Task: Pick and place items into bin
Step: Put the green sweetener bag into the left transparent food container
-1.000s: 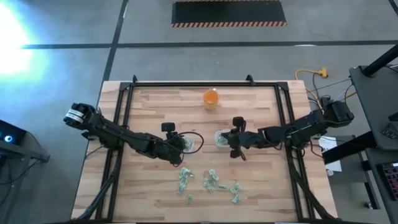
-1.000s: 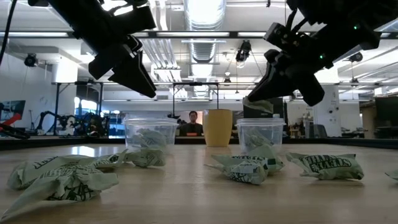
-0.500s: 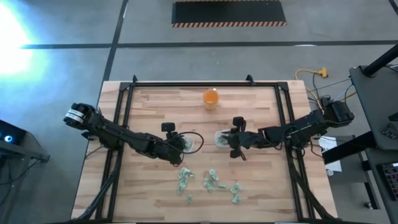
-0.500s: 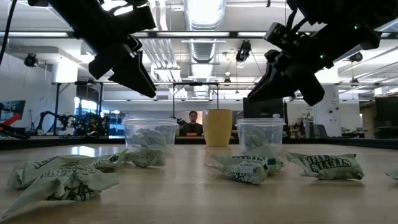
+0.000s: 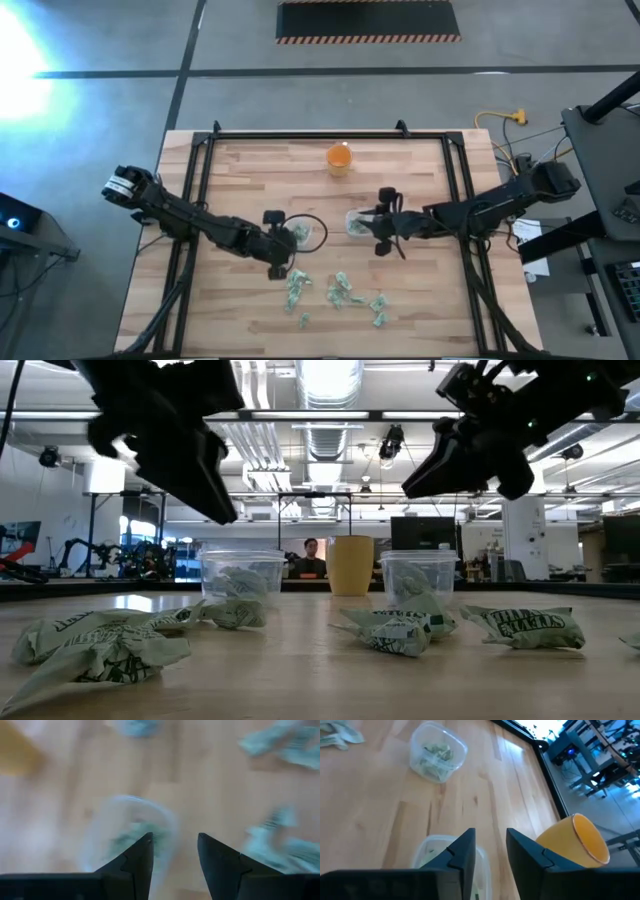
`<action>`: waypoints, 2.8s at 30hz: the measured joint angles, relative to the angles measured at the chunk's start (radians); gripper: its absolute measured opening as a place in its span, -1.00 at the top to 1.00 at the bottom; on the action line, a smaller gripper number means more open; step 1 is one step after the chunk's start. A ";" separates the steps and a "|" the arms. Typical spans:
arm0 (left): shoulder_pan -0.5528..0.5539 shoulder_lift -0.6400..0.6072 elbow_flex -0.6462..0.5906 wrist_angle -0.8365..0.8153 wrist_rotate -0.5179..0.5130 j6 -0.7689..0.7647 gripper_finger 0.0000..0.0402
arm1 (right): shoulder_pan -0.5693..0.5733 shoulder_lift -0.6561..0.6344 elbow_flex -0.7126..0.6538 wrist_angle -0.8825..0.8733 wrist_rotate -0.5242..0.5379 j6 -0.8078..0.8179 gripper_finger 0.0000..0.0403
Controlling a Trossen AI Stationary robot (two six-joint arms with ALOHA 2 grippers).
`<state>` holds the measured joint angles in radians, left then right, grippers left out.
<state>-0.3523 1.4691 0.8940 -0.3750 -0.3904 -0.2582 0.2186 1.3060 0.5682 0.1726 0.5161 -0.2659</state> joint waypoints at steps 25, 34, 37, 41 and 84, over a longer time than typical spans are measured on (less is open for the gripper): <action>-0.159 -0.002 -0.133 0.235 0.085 -0.339 0.32 | 0.022 -0.028 0.000 -0.064 -0.001 0.004 0.63; -0.167 0.013 -0.234 0.407 0.087 -0.366 0.32 | 0.022 -0.028 0.000 -0.064 -0.001 0.004 0.69; -0.173 0.040 -0.257 0.457 0.088 -0.365 0.32 | 0.022 -0.028 0.000 -0.064 -0.001 0.004 0.68; -0.181 0.088 -0.256 0.473 0.096 -0.365 0.32 | 0.022 -0.028 0.000 -0.065 -0.001 0.005 0.68; -0.187 0.082 -0.224 0.358 0.128 -0.337 0.96 | 0.021 -0.028 -0.002 -0.072 -0.001 0.004 0.72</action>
<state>-0.5388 1.5513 0.6704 -0.0173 -0.2626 -0.5955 0.2398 1.2781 0.5667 0.1005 0.5156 -0.2615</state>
